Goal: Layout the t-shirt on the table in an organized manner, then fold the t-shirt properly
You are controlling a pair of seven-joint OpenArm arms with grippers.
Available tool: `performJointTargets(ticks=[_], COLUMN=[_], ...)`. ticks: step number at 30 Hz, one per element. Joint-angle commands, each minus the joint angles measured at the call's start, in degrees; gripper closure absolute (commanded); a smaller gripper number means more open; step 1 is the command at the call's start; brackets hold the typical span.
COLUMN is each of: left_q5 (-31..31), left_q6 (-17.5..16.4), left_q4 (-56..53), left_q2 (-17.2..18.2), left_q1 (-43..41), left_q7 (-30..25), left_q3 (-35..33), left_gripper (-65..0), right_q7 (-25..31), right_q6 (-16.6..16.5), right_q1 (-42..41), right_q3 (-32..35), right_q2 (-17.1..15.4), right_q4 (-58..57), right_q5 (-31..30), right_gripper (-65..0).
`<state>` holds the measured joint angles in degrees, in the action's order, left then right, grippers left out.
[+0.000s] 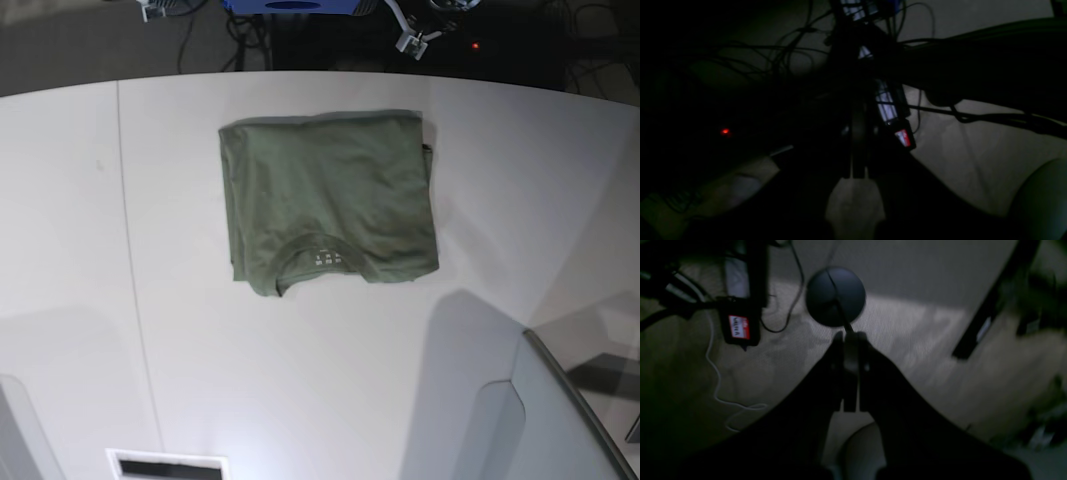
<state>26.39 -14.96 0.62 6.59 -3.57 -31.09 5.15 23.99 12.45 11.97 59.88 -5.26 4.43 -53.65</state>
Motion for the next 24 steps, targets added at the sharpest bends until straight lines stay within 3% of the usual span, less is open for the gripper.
performJointTargets(ticks=[1, 6, 24], left_q5=[0.1, 0.1, -0.4], left_q6=[0.0, 0.1, 0.1], left_q4=[0.0, 0.0, 0.0], left_q2=[0.4, 0.4, -1.1], left_q1=[-0.3, -0.3, -0.7], left_q7=[-1.0, -1.0, -1.0], left_q3=[0.0, 0.0, 0.4], left_gripper=[0.0, 0.0, 0.0], right_q7=[0.8, 0.8, 0.9], right_q6=[0.2, 0.2, 0.1], right_q1=[-0.1, -0.2, -3.5], right_q3=[-1.5, -5.8, -5.3], right_q2=[-0.3, -0.3, -3.4], right_q4=[0.1, 0.1, 3.1], right_q5=[0.2, 0.3, 0.4], right_gripper=[0.0, 0.0, 0.0])
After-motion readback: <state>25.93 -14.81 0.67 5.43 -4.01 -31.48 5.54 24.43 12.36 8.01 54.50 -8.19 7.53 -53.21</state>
